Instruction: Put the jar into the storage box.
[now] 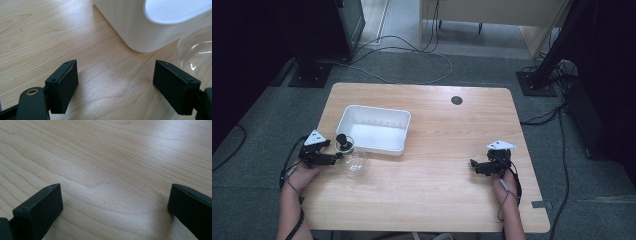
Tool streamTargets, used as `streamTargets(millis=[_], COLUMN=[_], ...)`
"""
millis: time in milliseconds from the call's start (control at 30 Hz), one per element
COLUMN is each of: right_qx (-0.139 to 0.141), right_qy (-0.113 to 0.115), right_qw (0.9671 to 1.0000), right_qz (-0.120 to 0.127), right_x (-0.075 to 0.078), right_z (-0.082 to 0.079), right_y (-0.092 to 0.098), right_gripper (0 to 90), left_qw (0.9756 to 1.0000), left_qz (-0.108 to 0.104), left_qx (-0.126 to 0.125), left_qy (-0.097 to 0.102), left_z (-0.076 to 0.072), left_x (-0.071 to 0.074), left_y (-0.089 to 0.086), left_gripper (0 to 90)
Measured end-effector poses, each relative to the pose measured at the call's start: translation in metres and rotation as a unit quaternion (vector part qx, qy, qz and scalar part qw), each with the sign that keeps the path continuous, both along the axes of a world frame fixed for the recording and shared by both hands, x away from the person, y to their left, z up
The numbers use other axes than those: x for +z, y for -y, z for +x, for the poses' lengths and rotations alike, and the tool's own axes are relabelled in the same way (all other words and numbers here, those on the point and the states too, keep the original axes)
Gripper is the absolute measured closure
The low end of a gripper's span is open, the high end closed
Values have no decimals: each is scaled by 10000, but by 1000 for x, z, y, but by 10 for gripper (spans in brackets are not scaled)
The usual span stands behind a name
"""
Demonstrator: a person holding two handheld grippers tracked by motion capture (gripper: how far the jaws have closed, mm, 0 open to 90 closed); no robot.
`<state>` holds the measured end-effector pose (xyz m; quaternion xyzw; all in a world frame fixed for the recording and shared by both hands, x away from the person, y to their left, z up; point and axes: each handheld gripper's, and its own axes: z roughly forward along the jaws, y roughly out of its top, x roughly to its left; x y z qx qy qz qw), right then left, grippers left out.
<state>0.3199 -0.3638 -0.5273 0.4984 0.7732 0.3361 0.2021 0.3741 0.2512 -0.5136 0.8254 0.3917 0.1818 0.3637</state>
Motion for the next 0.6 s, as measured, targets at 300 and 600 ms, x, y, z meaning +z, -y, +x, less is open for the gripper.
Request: streamTargets(millis=[300, 600], right_qx=[0, 49], right_qy=[-1, -7], right_qw=[10000, 10000], right_qz=[1, 3], right_x=[0, 0], right_z=[0, 2], right_y=[0, 0], right_gripper=[0, 0], left_qw=[10000, 10000], left_qz=[-1, -3], left_qx=[0, 10], left_qy=[0, -1], left_z=[0, 0], left_x=[0, 0], left_y=[0, 0], left_gripper=[203, 203])
